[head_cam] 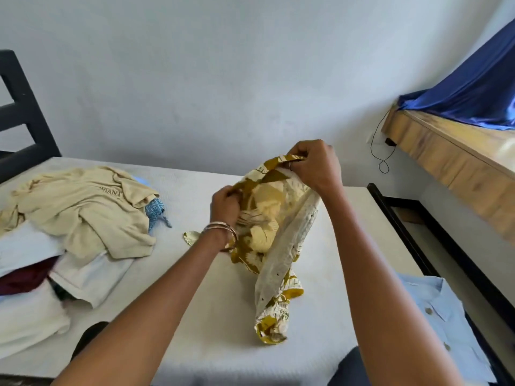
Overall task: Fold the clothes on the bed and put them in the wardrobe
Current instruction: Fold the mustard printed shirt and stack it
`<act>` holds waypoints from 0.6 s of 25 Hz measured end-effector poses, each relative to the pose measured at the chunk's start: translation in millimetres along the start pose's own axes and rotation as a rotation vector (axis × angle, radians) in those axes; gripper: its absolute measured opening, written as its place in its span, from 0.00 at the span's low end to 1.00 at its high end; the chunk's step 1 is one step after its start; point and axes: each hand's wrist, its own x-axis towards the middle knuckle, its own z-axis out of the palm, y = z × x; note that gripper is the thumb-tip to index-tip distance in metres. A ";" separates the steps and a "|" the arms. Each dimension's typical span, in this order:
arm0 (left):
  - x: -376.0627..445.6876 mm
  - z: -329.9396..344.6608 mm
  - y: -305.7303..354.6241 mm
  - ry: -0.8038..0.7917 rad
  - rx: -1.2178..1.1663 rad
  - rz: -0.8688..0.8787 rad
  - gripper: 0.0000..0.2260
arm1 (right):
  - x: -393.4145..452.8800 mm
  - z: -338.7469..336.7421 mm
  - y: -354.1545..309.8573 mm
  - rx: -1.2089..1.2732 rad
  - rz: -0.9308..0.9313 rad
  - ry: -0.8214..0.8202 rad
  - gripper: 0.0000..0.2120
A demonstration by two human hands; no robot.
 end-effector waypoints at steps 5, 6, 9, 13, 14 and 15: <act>16.5 -65.4 32.4 -0.572 1.062 0.629 0.28 | -19.8 6.7 76.5 -0.431 -0.011 -0.589 0.16; 20.3 -76.0 29.9 -0.631 1.462 0.687 0.31 | -25.4 9.6 92.5 -0.356 0.016 -0.601 0.13; 30.8 -107.5 2.0 -0.333 1.452 0.535 0.19 | -36.3 16.5 127.1 0.173 0.179 -0.392 0.06; 19.9 -131.0 -41.2 0.325 0.566 0.048 0.11 | -52.8 36.6 146.0 0.512 0.422 -0.150 0.09; 18.4 -134.5 -55.1 0.287 0.485 -0.055 0.10 | -56.9 44.2 151.2 0.407 0.450 -0.116 0.10; 19.5 -136.9 -69.2 0.173 0.466 -0.114 0.08 | -59.3 51.2 153.8 0.258 0.459 -0.137 0.15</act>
